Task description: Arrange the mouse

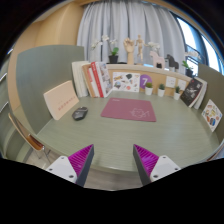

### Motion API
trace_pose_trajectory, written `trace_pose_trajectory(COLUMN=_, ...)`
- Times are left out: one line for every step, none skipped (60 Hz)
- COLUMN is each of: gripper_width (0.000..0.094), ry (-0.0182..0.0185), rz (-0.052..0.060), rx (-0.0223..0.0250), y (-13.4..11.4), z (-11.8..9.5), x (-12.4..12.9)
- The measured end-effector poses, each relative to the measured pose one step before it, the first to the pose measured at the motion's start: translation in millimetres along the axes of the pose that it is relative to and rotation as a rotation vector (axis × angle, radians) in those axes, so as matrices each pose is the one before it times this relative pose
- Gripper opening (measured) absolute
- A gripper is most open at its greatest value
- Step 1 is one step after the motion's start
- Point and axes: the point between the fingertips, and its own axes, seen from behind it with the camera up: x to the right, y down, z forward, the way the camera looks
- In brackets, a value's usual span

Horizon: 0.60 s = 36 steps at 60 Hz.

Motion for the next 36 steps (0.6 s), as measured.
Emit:
trace_pose_trajectory(gripper_width=0.0789, ry=-0.01145, rz=-0.0059, rx=-0.00726, y=3.28, z=5.55, x=-11.24)
trace_pose_trajectory(gripper_width=0.0787, ry=-0.01149, rz=-0.0043, rx=-0.01088, y=0.94, z=4.21, x=-11.03)
trace_pose_trajectory(gripper_width=0.0789, ry=-0.00961, rz=-0.0063, rx=-0.00219, y=3.1, z=7.16, x=-10.01)
trace_pose_trajectory(gripper_width=0.0786, ry=-0.0107, rz=-0.0043, rx=-0.00537, y=1.39, z=5.72, x=-10.01)
trace_pose_trajectory(gripper_width=0.0788, ry=-0.01088, rz=-0.0035, rx=-0.00437, y=0.92, z=5.67, x=-10.04)
trace_pose_trajectory(gripper_width=0.0792, ry=-0.01024, rz=-0.0027, rx=-0.00402, y=0.36, z=5.91, x=-9.34)
trace_pose_trajectory(gripper_width=0.0795, ry=-0.0096, rz=-0.001, rx=-0.00805, y=-1.1, z=4.27, x=-9.0)
trace_pose_trajectory(gripper_width=0.0795, ry=-0.0065, rz=-0.0047, rx=0.00004, y=0.85, z=7.32, x=-7.63)
trace_pose_trajectory(gripper_width=0.0794, ry=-0.00815, rz=-0.0034, rx=-0.0037, y=-0.64, z=5.7, x=-7.87)
trace_pose_trajectory(gripper_width=0.0792, ry=-0.00702, rz=-0.0011, rx=-0.00637, y=-2.14, z=4.2, x=-7.65)
trace_pose_trajectory(gripper_width=0.0789, ry=-0.00555, rz=-0.003, rx=-0.00141, y=-1.54, z=5.42, x=-6.81)
trace_pose_trajectory(gripper_width=0.0786, ry=-0.00501, rz=-0.0039, rx=-0.00049, y=-2.25, z=5.08, x=-6.32)
trace_pose_trajectory(gripper_width=0.0788, ry=-0.00402, rz=-0.0039, rx=-0.00006, y=-2.17, z=5.33, x=-5.81)
trace_pose_trajectory(gripper_width=0.0787, ry=-0.0022, rz=-0.0029, rx=-0.00003, y=-2.41, z=4.84, x=-4.89)
trace_pose_trajectory(gripper_width=0.0787, ry=-0.00019, rz=-0.002, rx=0.00004, y=-2.77, z=4.99, x=-3.99)
trace_pose_trajectory(gripper_width=0.0787, ry=0.00062, rz=-0.001, rx=0.00028, y=-2.85, z=4.97, x=-3.75)
trace_pose_trajectory(gripper_width=0.0787, ry=0.00075, rz=-0.0006, rx=-0.00028, y=-2.9, z=5.12, x=-3.86)
trace_pose_trajectory(gripper_width=0.0785, ry=0.00107, rz=-0.0008, rx=-0.00108, y=-2.67, z=5.13, x=-3.47)
trace_pose_trajectory(gripper_width=0.0786, ry=0.00267, rz=-0.0004, rx=-0.00131, y=-2.3, z=5.28, x=-2.85)
trace_pose_trajectory(gripper_width=0.0786, ry=0.00434, rz=0.0002, rx=-0.00218, y=-2.43, z=5.19, x=-1.92)
trace_pose_trajectory(gripper_width=0.0787, ry=0.00548, rz=0.0003, rx=-0.00182, y=-2.45, z=5.42, x=-1.7)
trace_pose_trajectory(gripper_width=0.0785, ry=0.00577, rz=0.0, rx=-0.00223, y=-2.49, z=5.52, x=-1.45)
trace_pose_trajectory(gripper_width=0.0786, ry=0.00602, rz=0.0, rx=-0.00314, y=-2.26, z=5.51, x=-1.37)
trace_pose_trajectory(gripper_width=0.0785, ry=0.0068, rz=0.0003, rx=-0.0041, y=-2.37, z=5.64, x=-0.7)
trace_pose_trajectory(gripper_width=0.0787, ry=0.0073, rz=0.0006, rx=-0.00439, y=-2.24, z=5.75, x=-0.56)
trace_pose_trajectory(gripper_width=0.0785, ry=0.00717, rz=0.0008, rx=-0.00351, y=-2.41, z=5.77, x=-0.48)
trace_pose_trajectory(gripper_width=0.0785, ry=0.00548, rz=0.0002, rx=-0.002, y=-2.63, z=5.63, x=-0.6)
trace_pose_trajectory(gripper_width=0.0785, ry=0.00433, rz=-0.0004, rx=-0.00094, y=-2.89, z=5.56, x=-1.02)
trace_pose_trajectory(gripper_width=0.0786, ry=0.00379, rz=0.0003, rx=-0.00062, y=-3.15, z=5.51, x=-0.84)
trace_pose_trajectory(gripper_width=0.0785, ry=0.00435, rz=0.0025, rx=-0.00092, y=-3.07, z=5.62, x=-0.72)
trace_pose_trajectory(gripper_width=0.0787, ry=0.00422, rz=0.004, rx=-0.00161, y=-3.11, z=5.25, x=-0.81)
trace_pose_trajectory(gripper_width=0.0785, ry=0.00425, rz=0.0042, rx=0.00592, y=-4.94, z=5.14, x=-0.41)
trace_pose_trajectory(gripper_width=0.0783, ry=0.00483, rz=0.0045, rx=0.00294, y=-3.93, z=5.13, x=-0.12)
trace_pose_trajectory(gripper_width=0.0782, ry=0.00601, rz=0.0048, rx=-0.00031, y=-2.97, z=5.03, x=0.25)
trace_pose_trajectory(gripper_width=0.0785, ry=0.00797, rz=0.0046, rx=0.00216, y=-4.08, z=4.63, x=0.98)
trace_pose_trajectory(gripper_width=0.0786, ry=0.00764, rz=0.0053, rx=0.00022, y=-3.32, z=4.83, x=0.81)
